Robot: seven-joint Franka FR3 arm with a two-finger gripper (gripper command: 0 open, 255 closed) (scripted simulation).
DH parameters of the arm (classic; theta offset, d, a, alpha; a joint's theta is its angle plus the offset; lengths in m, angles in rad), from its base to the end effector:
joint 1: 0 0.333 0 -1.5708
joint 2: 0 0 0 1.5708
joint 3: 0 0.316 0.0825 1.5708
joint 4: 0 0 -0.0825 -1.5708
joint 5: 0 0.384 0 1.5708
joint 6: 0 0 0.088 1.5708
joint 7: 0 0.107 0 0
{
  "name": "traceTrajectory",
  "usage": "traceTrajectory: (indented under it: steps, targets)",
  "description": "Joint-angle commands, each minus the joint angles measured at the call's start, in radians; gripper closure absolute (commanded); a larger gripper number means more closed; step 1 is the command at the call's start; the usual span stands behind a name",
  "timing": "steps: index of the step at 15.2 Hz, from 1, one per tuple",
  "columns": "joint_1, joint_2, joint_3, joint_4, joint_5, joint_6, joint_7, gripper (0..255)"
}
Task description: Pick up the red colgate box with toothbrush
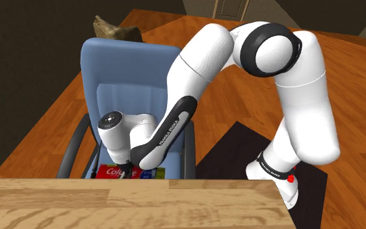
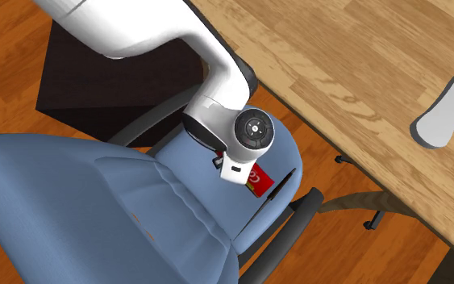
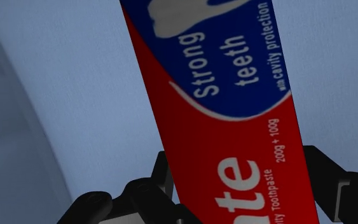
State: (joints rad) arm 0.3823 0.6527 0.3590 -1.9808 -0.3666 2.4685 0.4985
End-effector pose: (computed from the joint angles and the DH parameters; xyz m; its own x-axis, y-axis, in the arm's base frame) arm 0.4367 0.4018 0.1417 0.8804 0.4648 -0.0938 0.4691 -0.8827 0.0291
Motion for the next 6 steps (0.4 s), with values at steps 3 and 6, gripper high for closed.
traceTrajectory:
  steps: [3,6]
  targets:
    - [-0.015,-0.048,0.020,-0.013,0.022,-0.033,-0.013,255]
    - [-0.019,-0.061,0.026,-0.016,0.028,-0.043,-0.017,255]
